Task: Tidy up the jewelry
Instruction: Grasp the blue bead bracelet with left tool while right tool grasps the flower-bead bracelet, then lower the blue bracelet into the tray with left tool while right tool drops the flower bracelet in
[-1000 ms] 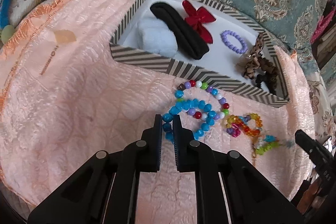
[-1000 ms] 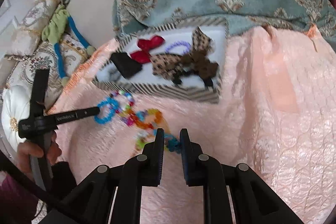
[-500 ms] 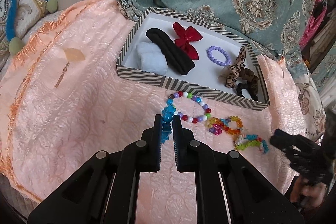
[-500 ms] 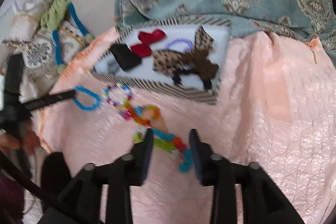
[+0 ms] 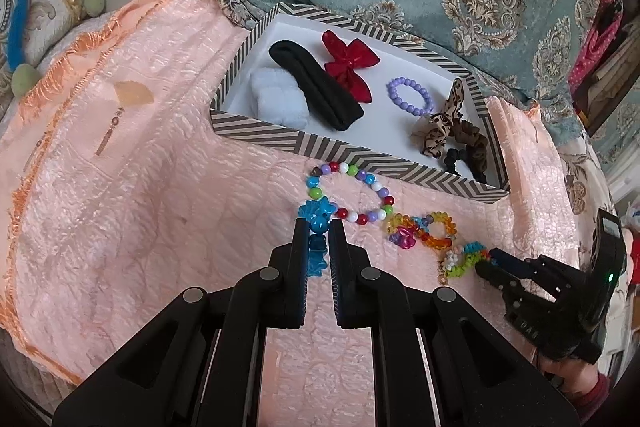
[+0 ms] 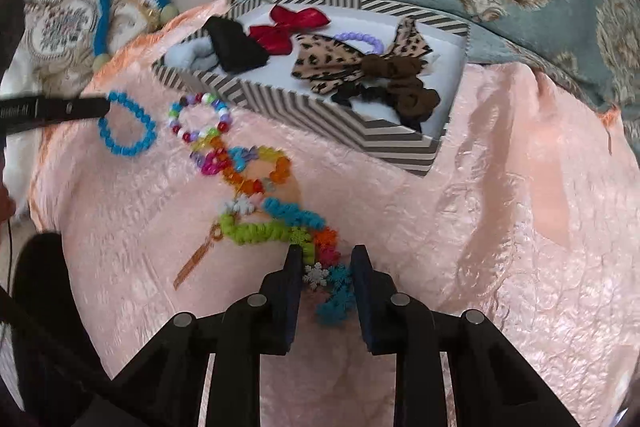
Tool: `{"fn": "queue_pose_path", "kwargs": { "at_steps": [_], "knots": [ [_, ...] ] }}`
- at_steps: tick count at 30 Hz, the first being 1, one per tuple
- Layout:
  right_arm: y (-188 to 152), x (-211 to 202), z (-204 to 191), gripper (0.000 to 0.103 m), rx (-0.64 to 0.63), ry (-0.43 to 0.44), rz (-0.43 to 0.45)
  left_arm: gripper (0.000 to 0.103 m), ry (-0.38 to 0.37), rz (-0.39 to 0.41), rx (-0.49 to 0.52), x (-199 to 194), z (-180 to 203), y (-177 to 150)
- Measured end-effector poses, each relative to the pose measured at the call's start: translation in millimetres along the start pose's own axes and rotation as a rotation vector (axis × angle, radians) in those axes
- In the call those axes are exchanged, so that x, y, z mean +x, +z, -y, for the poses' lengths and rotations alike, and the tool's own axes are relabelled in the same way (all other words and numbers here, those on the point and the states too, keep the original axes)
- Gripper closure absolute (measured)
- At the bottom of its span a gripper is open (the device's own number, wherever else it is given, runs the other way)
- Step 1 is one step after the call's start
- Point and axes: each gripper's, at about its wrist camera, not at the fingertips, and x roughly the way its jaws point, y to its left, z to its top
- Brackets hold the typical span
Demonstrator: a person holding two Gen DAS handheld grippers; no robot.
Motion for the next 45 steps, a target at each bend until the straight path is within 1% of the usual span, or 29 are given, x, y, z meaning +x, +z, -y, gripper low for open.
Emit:
{"fn": "queue_pose_path", "kwargs": {
  "at_steps": [3, 6, 13, 19, 24, 29, 34, 41, 45],
  "knots": [
    [0, -8, 12, 0.08, 0.079, 0.06, 0.034, 0.095, 0.001, 0.006, -0.002, -3, -1, 1],
    [2, -26, 15, 0.08, 0.103, 0.088, 0.078, 0.095, -0.002, 0.011, -0.007, -7, -2, 3],
    [19, -69, 5, 0.08, 0.07, 0.091, 0.173, 0.095, -0.012, 0.023, -0.004, -16, 4, 9],
    [38, -90, 1, 0.08, 0.033, 0.079, 0.223, 0.095, -0.009, 0.056, 0.039, -27, 23, 27],
    [59, -101, -2, 0.08, 0.0, 0.058, 0.254, 0.095, 0.0, 0.074, 0.073, -30, 38, 40],
    [77, -101, -5, 0.08, -0.029, 0.046, 0.262, 0.095, 0.015, 0.086, 0.114, -27, 52, 54],
    [95, -93, -6, 0.08, -0.042, 0.046, 0.261, 0.095, 0.03, 0.086, 0.149, -17, 63, 65],
    [122, -72, -5, 0.08, -0.047, 0.055, 0.247, 0.095, 0.047, 0.08, 0.158, 2, 66, 86],
    [143, -55, 2, 0.08, -0.042, 0.056, 0.236, 0.095, 0.063, 0.076, 0.166, 19, 65, 106]
  ]
}}
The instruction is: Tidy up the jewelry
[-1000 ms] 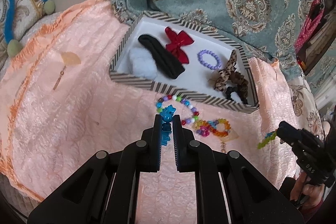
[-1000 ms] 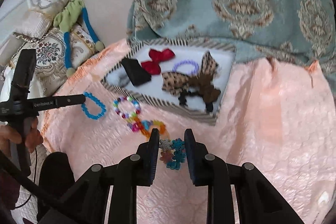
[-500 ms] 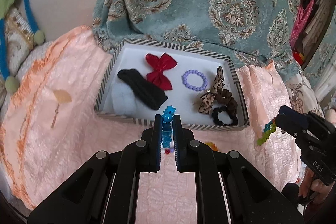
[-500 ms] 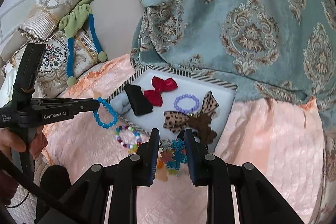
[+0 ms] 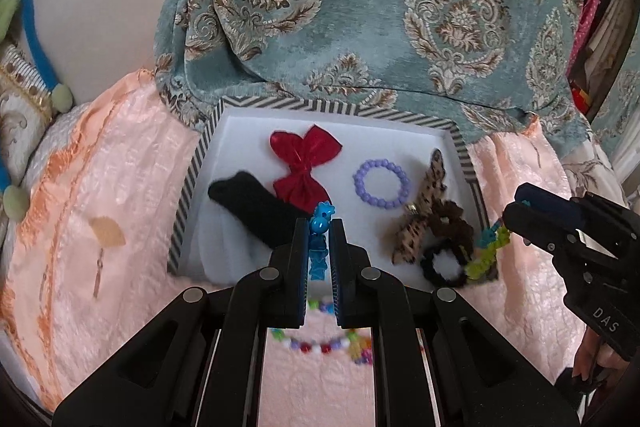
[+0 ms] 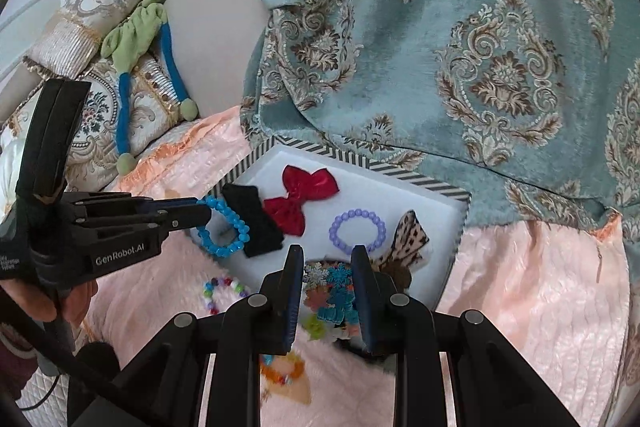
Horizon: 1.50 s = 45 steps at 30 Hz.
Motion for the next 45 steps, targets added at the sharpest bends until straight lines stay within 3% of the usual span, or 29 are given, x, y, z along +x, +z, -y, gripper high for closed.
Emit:
{"fn": "queue_pose_path", "kwargs": {
  "at_steps": [15, 21, 30, 32, 33, 34, 35, 45],
  "knots": [
    [63, 107, 44, 0.08, 0.058, -0.024, -0.064, 0.095, 0.048, -0.019, -0.099, 92, -45, 77],
    [67, 141, 72, 0.08, 0.096, -0.073, -0.092, 0.095, 0.076, -0.058, -0.135, 127, -64, 77],
    [40, 164, 102, 0.08, 0.121, -0.165, -0.16, 0.093, 0.076, -0.102, -0.164, 146, -76, 61],
    [37, 164, 104, 0.077, 0.124, -0.17, -0.165, 0.084, 0.088, -0.096, -0.151, 144, -74, 59],
    [36, 164, 103, 0.071, 0.121, -0.178, -0.171, 0.077, 0.087, -0.092, -0.144, 143, -72, 59],
    [35, 163, 103, 0.054, 0.12, -0.182, -0.173, 0.06, 0.082, -0.089, -0.141, 143, -71, 58],
    [33, 160, 101, 0.051, 0.119, -0.185, -0.165, 0.05, 0.069, -0.08, -0.138, 140, -69, 57],
    [23, 126, 78, 0.051, 0.107, -0.15, -0.119, 0.048, 0.108, -0.043, -0.091, 107, -48, 43]
  ]
}}
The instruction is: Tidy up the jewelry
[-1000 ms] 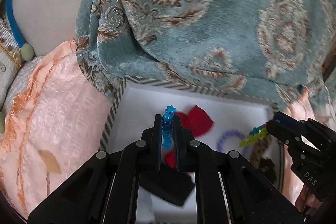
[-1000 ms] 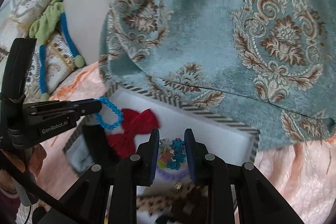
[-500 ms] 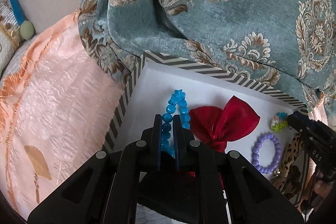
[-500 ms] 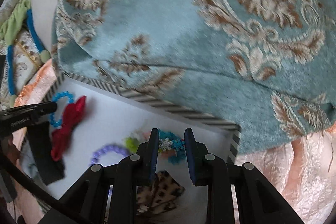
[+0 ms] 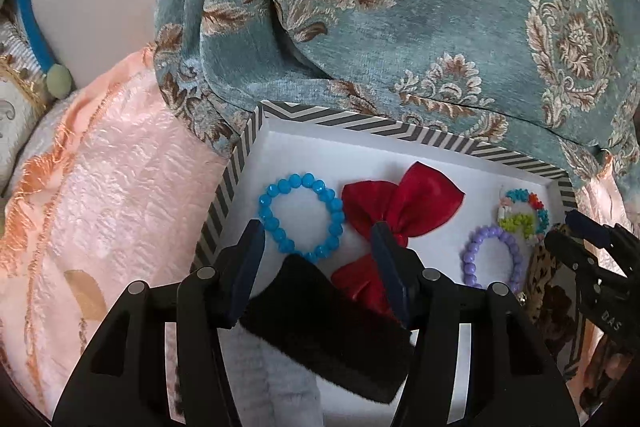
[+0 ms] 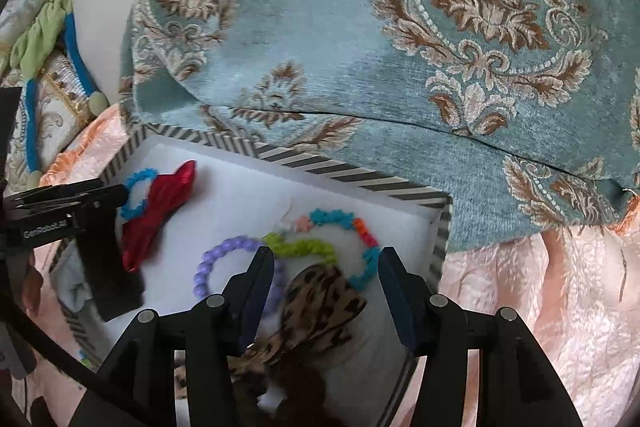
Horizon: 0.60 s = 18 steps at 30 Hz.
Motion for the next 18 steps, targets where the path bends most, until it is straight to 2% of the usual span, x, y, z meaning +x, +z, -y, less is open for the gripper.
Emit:
{"fn": "queue_pose_path", "kwargs": {
  "at_steps": [10, 18],
  "knots": [
    [-20, -37, -29, 0.046, 0.023, 0.01, 0.022, 0.048, 0.019, 0.014, -0.009, -25, -3, -14],
    [-38, -65, -51, 0.044, 0.041, 0.022, 0.04, 0.048, 0.027, 0.044, -0.013, -60, 1, -40]
  ]
}}
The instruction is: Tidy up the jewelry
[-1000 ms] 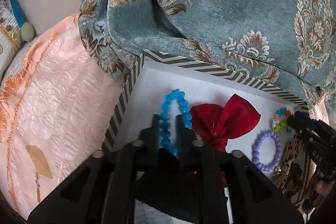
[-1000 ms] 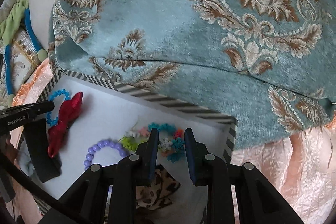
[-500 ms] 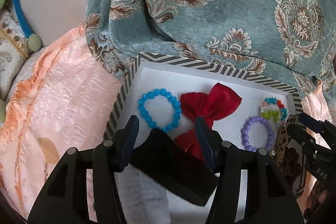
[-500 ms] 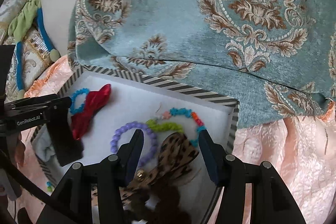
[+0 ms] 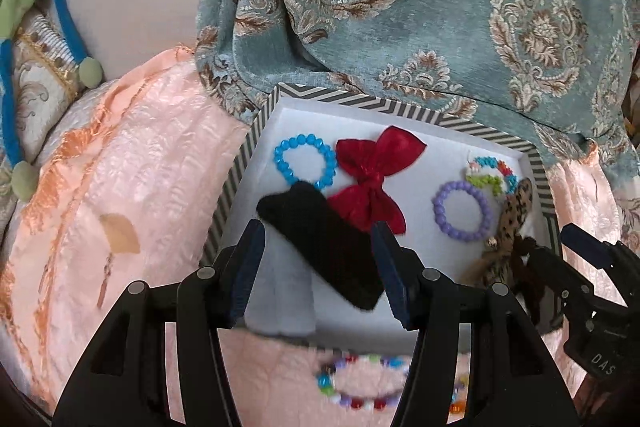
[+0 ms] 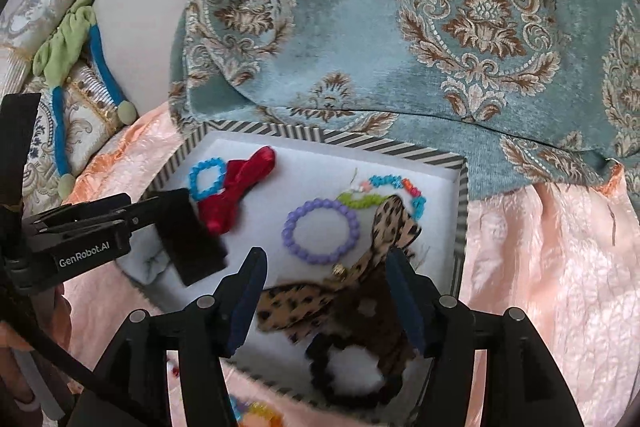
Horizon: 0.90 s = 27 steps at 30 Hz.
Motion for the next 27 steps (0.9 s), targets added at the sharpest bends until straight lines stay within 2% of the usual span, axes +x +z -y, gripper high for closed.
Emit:
{"fn": "queue_pose_path", "kwargs": {
  "at_steps": [6, 11, 22, 27],
  "knots": [
    [-20, -19, -14, 0.042, -0.008, 0.002, 0.002, 0.048, 0.022, 0.043, 0.02, -29, -2, -18],
    [-35, -33, -22, 0.042, 0.011, 0.022, 0.003, 0.048, 0.017, 0.071, -0.01, -49, -9, -35],
    [-64, -51, -37, 0.041, 0.001, 0.036, -0.01, 0.048, 0.036, 0.061, 0.007, -71, -16, -70],
    [-78, -56, -30, 0.041, 0.008, 0.035, -0.025, 0.048, -0.002, 0.031, -0.038, -77, -31, -81]
  ]
}}
